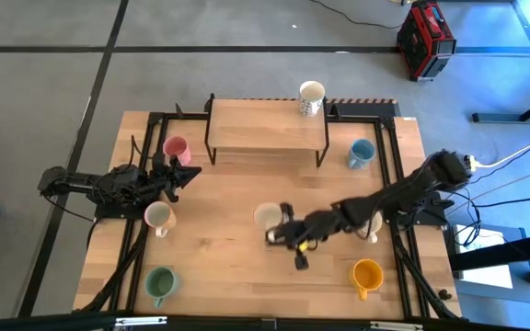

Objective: Place coffee mugs
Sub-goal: Put the gray patterned mug on the shelf

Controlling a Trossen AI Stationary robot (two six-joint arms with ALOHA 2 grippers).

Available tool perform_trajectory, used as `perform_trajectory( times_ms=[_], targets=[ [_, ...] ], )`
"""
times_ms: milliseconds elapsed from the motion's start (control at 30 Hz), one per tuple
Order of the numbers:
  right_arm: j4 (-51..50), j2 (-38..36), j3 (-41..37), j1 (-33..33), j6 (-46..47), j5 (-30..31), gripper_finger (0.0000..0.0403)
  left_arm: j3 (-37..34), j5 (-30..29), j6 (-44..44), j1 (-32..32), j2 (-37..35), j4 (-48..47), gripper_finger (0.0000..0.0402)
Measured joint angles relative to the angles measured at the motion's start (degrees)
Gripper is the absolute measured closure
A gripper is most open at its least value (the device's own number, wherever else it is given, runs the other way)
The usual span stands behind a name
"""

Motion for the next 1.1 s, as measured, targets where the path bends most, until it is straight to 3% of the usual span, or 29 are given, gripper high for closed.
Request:
perform_trajectory(
  times_ms=[367, 700, 900, 1100],
  targets=[
    [-6.22, -10.06, 0.07, -14.91, -10.42, -6.88, 0.0398, 0.0, -1.29, 0.04, 0.02, 0.0, -0.05, 0.0401],
    [-8.24, -12.53, 0.03, -28.41, -18.92, -19.46, 0.0398, 0.0, -3.34, -0.35, 0.02, -0.02, 3.03, 0.0401],
    [-6.37, -13.03, 0.04, -32.75, -20.74, -26.21, 0.0398, 0.0, -7.51, -0.21, 0.01, -0.02, 12.13, 0.0393],
    [-7.42, -13.03, -0.56, -31.65, -20.27, -28.81, 0.0398, 0.02, -10.32, 1.03, 0.0, -0.02, 12.14, 0.034]
  ],
)
